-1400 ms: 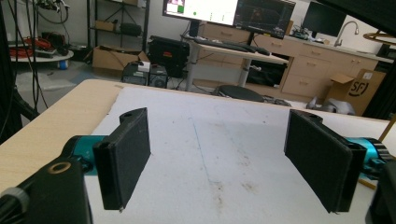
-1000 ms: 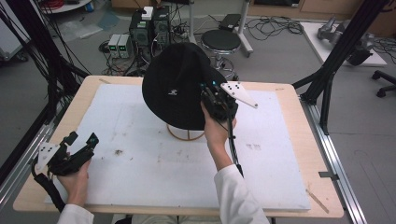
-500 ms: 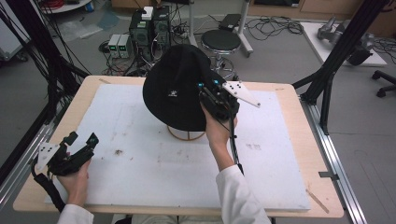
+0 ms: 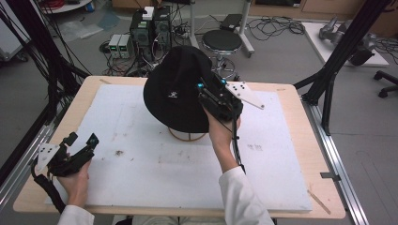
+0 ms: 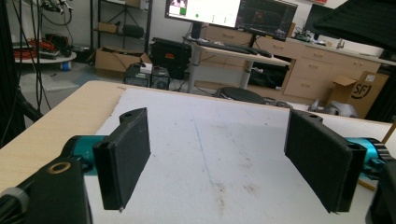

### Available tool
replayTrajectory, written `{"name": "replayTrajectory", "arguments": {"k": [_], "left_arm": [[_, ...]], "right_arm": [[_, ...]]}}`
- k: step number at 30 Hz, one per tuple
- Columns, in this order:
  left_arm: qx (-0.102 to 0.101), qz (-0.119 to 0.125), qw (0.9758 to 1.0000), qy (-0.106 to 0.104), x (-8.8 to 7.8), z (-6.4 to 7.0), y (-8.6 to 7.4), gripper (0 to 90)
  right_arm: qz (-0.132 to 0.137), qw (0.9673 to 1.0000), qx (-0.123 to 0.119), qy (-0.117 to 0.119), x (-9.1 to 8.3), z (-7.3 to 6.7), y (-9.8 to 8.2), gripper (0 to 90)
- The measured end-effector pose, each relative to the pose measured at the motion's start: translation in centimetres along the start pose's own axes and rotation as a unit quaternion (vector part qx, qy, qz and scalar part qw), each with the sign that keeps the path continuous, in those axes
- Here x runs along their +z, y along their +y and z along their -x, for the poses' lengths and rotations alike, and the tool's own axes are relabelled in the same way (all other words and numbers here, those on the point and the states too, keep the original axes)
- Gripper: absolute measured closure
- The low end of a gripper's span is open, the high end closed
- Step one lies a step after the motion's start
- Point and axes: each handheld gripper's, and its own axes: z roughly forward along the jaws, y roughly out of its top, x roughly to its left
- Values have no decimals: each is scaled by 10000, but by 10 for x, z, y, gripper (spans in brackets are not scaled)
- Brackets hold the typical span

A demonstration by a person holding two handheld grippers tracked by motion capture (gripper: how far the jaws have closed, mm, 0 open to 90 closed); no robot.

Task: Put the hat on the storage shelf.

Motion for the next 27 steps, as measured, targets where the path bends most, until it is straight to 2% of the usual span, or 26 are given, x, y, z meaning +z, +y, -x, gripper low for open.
{"name": "replayTrajectory", "arguments": {"k": [3,7,11,21,27], "left_arm": [[2,-3,10000,1,0,0,0,227],[5,-10,10000,6,0,0,0,226],[3,-13,10000,4,0,-1,0,226],[-2,-15,10000,-6,1,0,0,226],[11,-20,10000,-4,1,0,0,226]], "right_arm": [[5,9999,-114,-66,0,-1,0,382],[-62,9997,-214,-25,0,-1,0,295],[-187,9996,-152,168,3,2,-2,225],[-160,9994,-184,265,-3,2,4,205],[-111,9988,-375,308,-18,6,13,197]]}}
